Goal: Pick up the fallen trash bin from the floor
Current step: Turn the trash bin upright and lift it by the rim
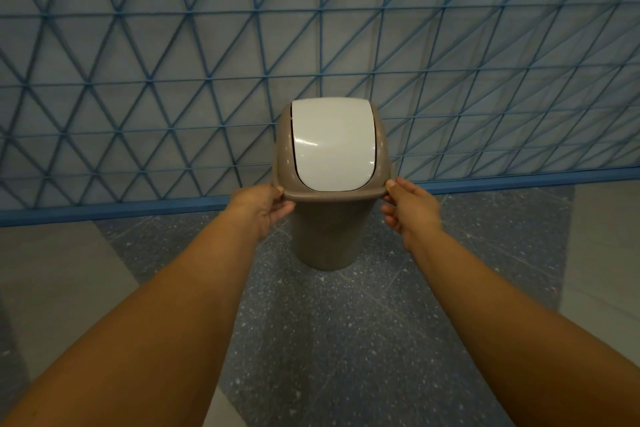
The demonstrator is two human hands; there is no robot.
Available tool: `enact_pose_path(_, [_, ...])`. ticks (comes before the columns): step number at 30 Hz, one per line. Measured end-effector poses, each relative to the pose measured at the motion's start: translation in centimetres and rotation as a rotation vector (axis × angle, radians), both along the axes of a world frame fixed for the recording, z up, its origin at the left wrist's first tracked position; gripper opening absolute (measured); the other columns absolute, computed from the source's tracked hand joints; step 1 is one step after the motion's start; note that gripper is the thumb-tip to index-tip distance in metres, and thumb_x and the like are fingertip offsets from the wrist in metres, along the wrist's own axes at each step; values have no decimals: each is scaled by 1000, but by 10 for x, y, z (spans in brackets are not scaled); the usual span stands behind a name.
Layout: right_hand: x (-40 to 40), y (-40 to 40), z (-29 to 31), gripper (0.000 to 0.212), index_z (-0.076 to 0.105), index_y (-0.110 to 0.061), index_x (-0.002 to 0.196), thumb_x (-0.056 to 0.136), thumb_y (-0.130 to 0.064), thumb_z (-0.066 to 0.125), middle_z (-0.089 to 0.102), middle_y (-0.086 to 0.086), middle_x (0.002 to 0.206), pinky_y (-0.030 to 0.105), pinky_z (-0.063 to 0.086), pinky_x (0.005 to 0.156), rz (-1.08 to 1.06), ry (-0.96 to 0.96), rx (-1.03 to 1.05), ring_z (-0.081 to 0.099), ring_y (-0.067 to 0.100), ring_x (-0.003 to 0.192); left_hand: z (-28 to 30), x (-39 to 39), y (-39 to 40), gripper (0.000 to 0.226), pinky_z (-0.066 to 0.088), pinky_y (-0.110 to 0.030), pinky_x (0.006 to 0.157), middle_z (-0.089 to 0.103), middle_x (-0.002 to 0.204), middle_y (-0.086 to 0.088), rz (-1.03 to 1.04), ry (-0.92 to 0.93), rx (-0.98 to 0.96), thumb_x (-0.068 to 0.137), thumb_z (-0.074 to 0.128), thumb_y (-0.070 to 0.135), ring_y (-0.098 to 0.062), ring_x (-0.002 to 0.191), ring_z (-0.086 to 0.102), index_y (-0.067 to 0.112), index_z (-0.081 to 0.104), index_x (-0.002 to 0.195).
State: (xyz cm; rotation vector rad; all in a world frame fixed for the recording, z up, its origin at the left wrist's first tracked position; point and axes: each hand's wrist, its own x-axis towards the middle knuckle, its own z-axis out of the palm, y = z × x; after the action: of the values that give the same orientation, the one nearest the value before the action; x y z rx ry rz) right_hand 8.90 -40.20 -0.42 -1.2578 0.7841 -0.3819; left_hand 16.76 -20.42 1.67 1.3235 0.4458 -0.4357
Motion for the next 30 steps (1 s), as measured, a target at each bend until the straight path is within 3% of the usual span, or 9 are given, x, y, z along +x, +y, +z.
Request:
enact_pose_path(6, [10, -9, 7, 36, 56, -18, 125, 90, -23, 59, 64, -3, 80, 24, 47, 59, 38, 41, -24, 55, 11, 67, -9, -7, -3, 33, 50, -34, 79, 61, 86, -9, -4, 5, -103, 91, 47, 0, -17, 77, 60, -1, 54, 123])
enact_pose_path(24, [12, -11, 2, 35, 57, -21, 124, 90, -23, 59, 65, -1, 83, 25, 48, 58, 46, 54, -24, 56, 12, 69, -5, -5, -5, 29, 52, -33, 74, 61, 82, -10, 49, 5, -78, 90, 51, 0, -17, 74, 61, 1, 57, 118])
enact_pose_path(30, [5, -16, 4, 32, 62, -16, 111, 87, -36, 60, 67, 6, 101, 30, 53, 68, 86, 102, -123, 61, 17, 81, -5, -14, 2, 38, 51, -33, 83, 58, 104, -14, 8, -43, 0, 88, 59, 18, -24, 93, 59, 1, 54, 122])
